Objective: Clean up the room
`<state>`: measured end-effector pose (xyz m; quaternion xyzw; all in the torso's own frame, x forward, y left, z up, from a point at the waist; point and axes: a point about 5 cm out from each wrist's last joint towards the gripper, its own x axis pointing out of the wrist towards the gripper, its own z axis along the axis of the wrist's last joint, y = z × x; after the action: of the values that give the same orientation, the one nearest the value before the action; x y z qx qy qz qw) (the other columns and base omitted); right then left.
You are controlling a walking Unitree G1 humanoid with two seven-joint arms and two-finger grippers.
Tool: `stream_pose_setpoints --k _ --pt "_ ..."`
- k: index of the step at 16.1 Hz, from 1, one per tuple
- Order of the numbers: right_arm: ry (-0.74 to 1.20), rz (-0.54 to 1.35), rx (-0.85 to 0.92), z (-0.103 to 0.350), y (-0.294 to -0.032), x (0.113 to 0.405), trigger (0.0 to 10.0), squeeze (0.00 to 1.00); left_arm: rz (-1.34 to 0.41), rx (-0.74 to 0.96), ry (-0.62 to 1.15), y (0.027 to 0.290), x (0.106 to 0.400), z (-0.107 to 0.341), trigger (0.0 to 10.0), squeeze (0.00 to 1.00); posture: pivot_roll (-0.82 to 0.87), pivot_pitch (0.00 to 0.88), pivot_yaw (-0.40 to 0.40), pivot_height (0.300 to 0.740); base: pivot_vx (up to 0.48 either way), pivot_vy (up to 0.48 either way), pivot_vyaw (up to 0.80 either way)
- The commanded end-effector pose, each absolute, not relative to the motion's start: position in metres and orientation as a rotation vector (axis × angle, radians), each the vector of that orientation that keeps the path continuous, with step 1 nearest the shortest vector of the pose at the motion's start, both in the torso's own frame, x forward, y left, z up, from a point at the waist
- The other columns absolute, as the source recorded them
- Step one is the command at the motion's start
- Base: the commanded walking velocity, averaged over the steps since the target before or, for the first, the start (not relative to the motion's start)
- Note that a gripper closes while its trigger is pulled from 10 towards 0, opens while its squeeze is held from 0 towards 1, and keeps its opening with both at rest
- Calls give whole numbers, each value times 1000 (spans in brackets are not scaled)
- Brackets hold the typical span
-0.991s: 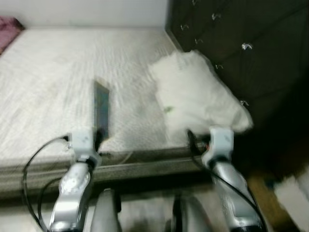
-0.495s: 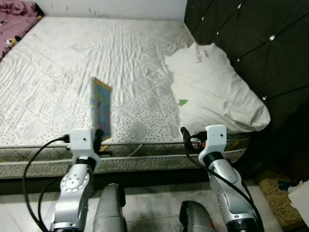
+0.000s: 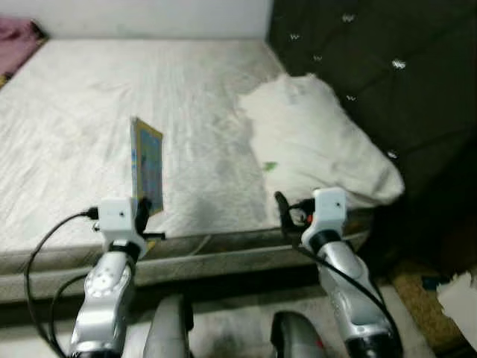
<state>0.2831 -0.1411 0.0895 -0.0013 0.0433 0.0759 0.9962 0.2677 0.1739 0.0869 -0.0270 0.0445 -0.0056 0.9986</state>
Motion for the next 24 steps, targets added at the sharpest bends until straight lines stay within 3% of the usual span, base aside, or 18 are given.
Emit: stream_pose_setpoints --k 1,4,12,16,21,24 --pt "88 138 8 90 -144 284 10000 0 -49 -43 40 168 273 96 10000 0 -10 53 -18 615 480 0 0" --pt "87 135 10 90 -144 285 10000 0 -55 -43 39 167 274 97 10000 0 -12 54 -16 615 480 0 0" --pt "87 135 14 90 -145 281 10000 0 -17 -65 66 165 283 92 10000 0 -24 64 -22 615 0 0 0" --pt "83 137 17 92 -148 278 10000 0 24 -160 138 158 307 84 10000 0 -51 79 -30 566 0 0 0" --pt "88 145 1 95 -152 276 10000 0 -30 -325 257 122 337 81 10000 0 -80 80 -47 536 0 0 0" --pt "82 133 -22 99 -160 272 10000 0 -131 -336 402 94 334 64 10000 0 -103 81 -50 536 0 0 0"
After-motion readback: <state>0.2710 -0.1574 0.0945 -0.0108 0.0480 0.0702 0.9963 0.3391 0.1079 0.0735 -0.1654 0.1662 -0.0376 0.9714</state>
